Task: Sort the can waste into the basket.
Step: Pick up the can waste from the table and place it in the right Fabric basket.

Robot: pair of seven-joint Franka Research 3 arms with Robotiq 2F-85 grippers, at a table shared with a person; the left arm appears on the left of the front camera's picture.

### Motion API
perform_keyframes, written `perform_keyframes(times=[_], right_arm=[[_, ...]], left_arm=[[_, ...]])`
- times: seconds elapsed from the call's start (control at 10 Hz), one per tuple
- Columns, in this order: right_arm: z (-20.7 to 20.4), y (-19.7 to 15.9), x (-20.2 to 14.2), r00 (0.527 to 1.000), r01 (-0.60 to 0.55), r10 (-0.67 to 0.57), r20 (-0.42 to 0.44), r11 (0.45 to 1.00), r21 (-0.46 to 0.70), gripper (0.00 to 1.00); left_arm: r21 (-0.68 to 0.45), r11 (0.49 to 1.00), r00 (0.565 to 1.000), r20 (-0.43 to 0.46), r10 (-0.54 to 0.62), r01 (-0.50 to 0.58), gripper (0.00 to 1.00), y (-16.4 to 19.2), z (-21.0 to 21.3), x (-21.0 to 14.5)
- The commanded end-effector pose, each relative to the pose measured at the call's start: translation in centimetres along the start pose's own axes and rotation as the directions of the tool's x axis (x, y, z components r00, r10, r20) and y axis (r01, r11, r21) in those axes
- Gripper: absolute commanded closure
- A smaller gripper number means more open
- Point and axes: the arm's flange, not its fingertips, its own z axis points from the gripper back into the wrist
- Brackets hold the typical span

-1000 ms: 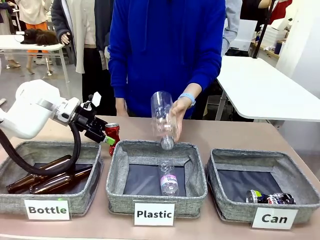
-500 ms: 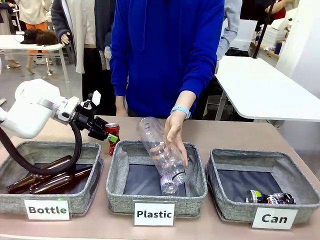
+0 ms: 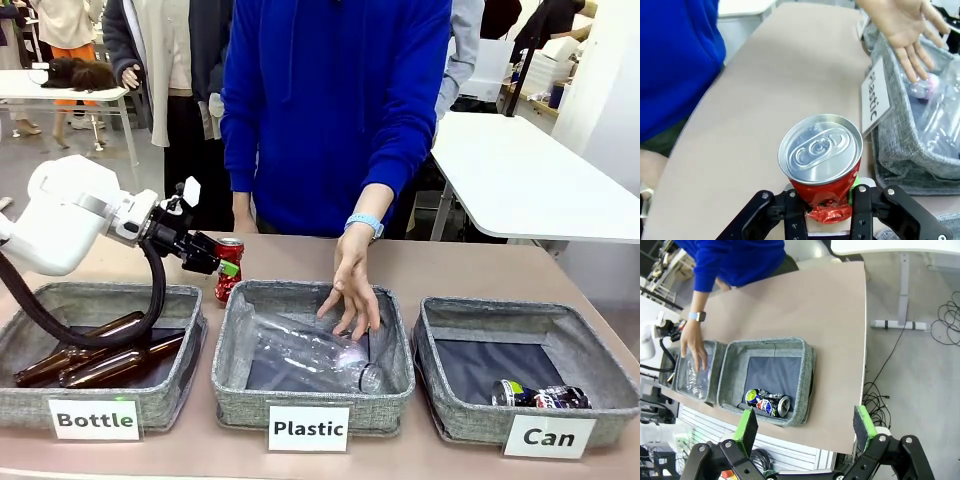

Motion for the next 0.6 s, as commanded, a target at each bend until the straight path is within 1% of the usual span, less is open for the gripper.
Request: perform_keyframes(times=[0.0, 0.1, 0.2, 0.3, 0.4, 0.5], right_arm=[[0.1, 0.1, 0.2, 1.000, 0.022, -0.022, -0.002, 1.000, -0.023, 0.00], [0.1, 0.1, 0.2, 1.000, 0.022, -0.022, -0.002, 1.000, -0.023, 0.00], [0.1, 0.1, 0.2, 1.000, 0.022, -0.022, -0.002, 1.000, -0.023, 0.00], [0.1, 0.1, 0.2, 1.000, 0.022, -0.022, -0.002, 1.000, -0.023, 0.00], [0.1, 0.1, 0.2, 1.000, 0.022, -0.022, -0.002, 1.000, -0.023, 0.00], [0.1, 0.1, 0.2, 1.000, 0.022, -0.022, -0.002, 1.000, -0.023, 0.00]], left_arm=[[0.060, 0.997, 0.993, 0.109, -0.054, 0.048, 1.00, -0.6, 3.6, 2.2], [0.082, 0.996, 0.992, 0.114, -0.055, 0.046, 1.00, -0.9, 6.6, 3.5], [0.066, 0.997, 0.995, 0.096, -0.037, 0.030, 1.00, -1.7, 10.2, 4.7], [0.035, 0.999, 0.999, 0.039, 0.003, -0.005, 1.00, -3.4, 15.0, 5.5], [-0.008, 1.000, 0.999, 0.022, 0.025, -0.024, 1.00, -5.7, 18.9, 5.8], [-0.056, 0.998, 1.000, -0.002, 0.011, -0.011, 1.00, -8.5, 22.2, 5.7]])
